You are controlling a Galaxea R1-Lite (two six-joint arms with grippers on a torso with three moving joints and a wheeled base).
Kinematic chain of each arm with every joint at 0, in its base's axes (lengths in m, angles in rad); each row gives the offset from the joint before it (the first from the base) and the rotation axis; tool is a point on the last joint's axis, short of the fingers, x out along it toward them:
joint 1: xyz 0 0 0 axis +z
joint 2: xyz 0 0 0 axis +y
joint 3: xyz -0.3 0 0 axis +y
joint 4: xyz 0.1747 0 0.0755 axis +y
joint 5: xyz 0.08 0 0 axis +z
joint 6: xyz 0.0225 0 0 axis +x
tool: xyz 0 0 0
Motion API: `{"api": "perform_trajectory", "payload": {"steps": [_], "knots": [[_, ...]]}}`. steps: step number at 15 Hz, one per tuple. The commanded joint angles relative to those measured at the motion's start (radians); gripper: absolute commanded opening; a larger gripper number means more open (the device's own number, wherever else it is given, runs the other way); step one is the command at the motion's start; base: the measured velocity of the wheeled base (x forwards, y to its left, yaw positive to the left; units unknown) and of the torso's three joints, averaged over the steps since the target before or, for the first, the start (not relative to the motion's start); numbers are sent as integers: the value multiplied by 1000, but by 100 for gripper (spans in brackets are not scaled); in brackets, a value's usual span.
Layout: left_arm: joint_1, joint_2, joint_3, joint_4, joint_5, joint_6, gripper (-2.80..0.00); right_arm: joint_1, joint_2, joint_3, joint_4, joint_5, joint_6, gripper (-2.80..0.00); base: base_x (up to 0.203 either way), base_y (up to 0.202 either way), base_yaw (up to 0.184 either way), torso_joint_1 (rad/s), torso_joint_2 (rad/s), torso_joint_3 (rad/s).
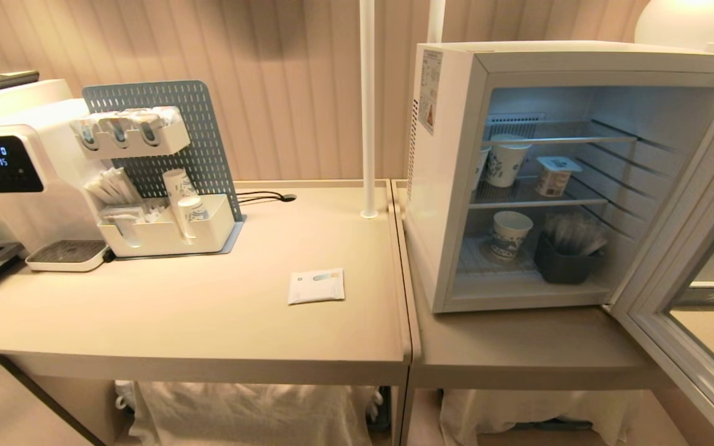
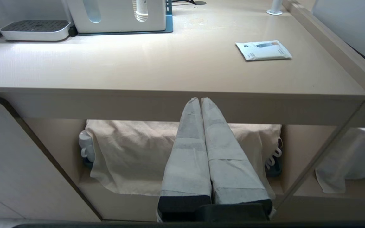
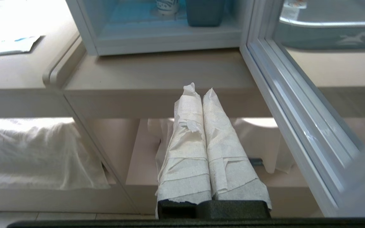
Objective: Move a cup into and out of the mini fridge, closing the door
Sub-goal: Take the yoghurt out of the freezer
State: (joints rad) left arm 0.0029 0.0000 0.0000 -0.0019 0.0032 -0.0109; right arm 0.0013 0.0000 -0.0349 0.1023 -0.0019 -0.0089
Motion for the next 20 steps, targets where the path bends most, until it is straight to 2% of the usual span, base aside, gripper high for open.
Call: {"api": "perform_trajectory", "payload": {"steps": [1, 5, 6, 8, 10, 13, 15, 20], "knots": [[0, 2, 2, -1, 0, -1, -280, 0, 2, 0, 0, 0, 0, -280, 191, 0, 0, 2, 2, 7], [0, 2, 2, 0, 0, -3, -280, 0, -1, -17, -2, -3, 3, -280, 63, 0, 0, 1, 2, 0], [0, 2, 2, 0, 0, -2, -280, 0, 2, -76, 10, -3, 14, -280, 0, 0, 0, 0, 0, 0], [0, 2, 2, -1, 0, -1, -280, 0, 58, -286, 80, 1, 48, -280, 0, 0, 0, 0, 0, 0], [0, 2, 2, -1, 0, -1, -280, 0, 239, -453, 156, 8, 77, -280, 0, 0, 0, 0, 0, 0], [0, 2, 2, -1, 0, -3, -280, 4, 613, -537, 164, 29, 108, -280, 0, 0, 0, 0, 0, 0], [0, 2, 2, 0, 0, -3, -280, 6, 840, -549, 70, 48, 117, -280, 0, 0, 0, 0, 0, 0], [0, 2, 2, 0, 0, -4, -280, 19, 1353, -541, -342, 56, 127, -280, 0, 0, 0, 0, 0, 0]]}}
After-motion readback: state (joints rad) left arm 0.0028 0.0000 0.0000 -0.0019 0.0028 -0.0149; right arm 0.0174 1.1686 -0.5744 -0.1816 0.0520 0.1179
